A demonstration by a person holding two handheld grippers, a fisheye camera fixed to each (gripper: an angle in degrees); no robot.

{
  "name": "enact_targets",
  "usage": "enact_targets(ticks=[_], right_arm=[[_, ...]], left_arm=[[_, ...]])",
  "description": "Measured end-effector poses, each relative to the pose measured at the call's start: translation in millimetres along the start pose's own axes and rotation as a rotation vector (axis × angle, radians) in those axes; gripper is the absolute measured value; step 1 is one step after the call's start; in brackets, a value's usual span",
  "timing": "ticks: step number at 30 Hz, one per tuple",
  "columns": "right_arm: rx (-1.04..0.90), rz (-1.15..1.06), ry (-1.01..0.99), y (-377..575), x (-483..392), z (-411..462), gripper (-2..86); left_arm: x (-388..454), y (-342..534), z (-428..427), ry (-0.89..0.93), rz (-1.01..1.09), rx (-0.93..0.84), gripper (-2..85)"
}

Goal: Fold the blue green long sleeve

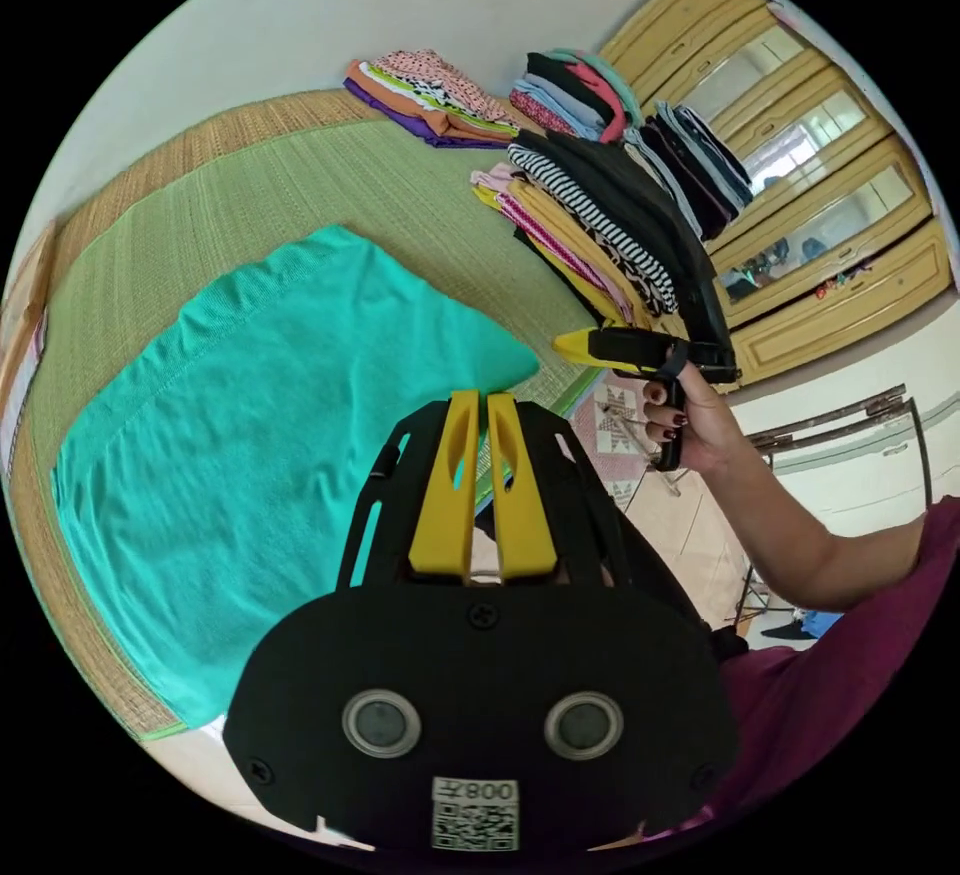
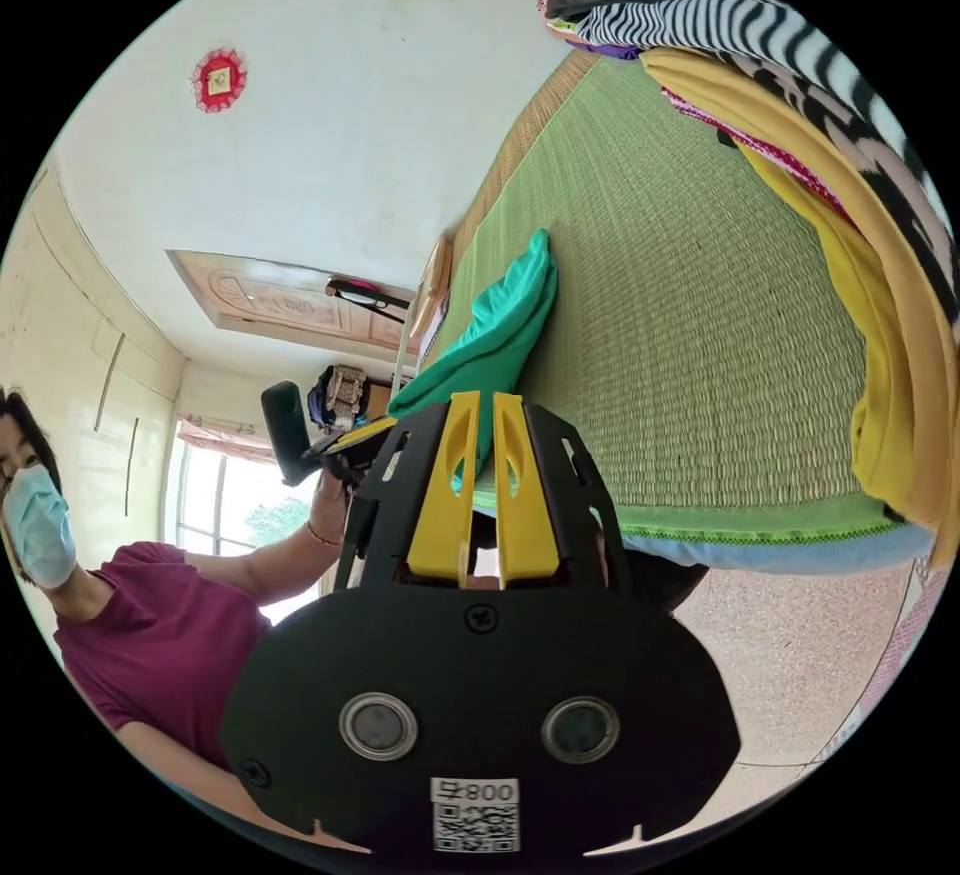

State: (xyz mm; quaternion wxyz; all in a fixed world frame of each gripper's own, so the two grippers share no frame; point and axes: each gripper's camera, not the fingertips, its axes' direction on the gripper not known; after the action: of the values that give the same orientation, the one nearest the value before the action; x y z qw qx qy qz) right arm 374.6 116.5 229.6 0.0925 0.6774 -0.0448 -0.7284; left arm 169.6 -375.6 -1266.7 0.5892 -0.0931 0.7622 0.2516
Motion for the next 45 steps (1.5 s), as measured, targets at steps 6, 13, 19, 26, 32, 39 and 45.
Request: enact_targets(ticks=[6,13,19,26,32,39,45], right_arm=[[-0.031,0.019,0.043,-54,10,30,9.0],[-0.088,0.073,0.047,-118,37,71,10.4],[-0.095,0.151,-0.003,-146,68,93,10.6],[-0.1,0.181,-0.045,-170,84,114,9.5],[-0.134,0.171,-0.037,-193,85,132,6.5],[-0.129,0.186,-0.037,-200,87,128,2.4],[-0.121,0.194,-0.011,-193,85,114,1.4]], left_arm=[[-1,-12,9,0.067,-0.052,0.017,1.1],[3,-26,26,0.105,-0.06,0.003,1.1],[2,-32,38,0.132,-0.06,-0.014,1.1],[-2,-34,47,0.152,-0.053,-0.032,1.1],[-7,-30,50,0.162,-0.039,-0.056,1.1],[-17,-17,46,0.178,-0.025,-0.074,1.1],[-18,5,46,0.194,0.004,-0.112,1.1]])
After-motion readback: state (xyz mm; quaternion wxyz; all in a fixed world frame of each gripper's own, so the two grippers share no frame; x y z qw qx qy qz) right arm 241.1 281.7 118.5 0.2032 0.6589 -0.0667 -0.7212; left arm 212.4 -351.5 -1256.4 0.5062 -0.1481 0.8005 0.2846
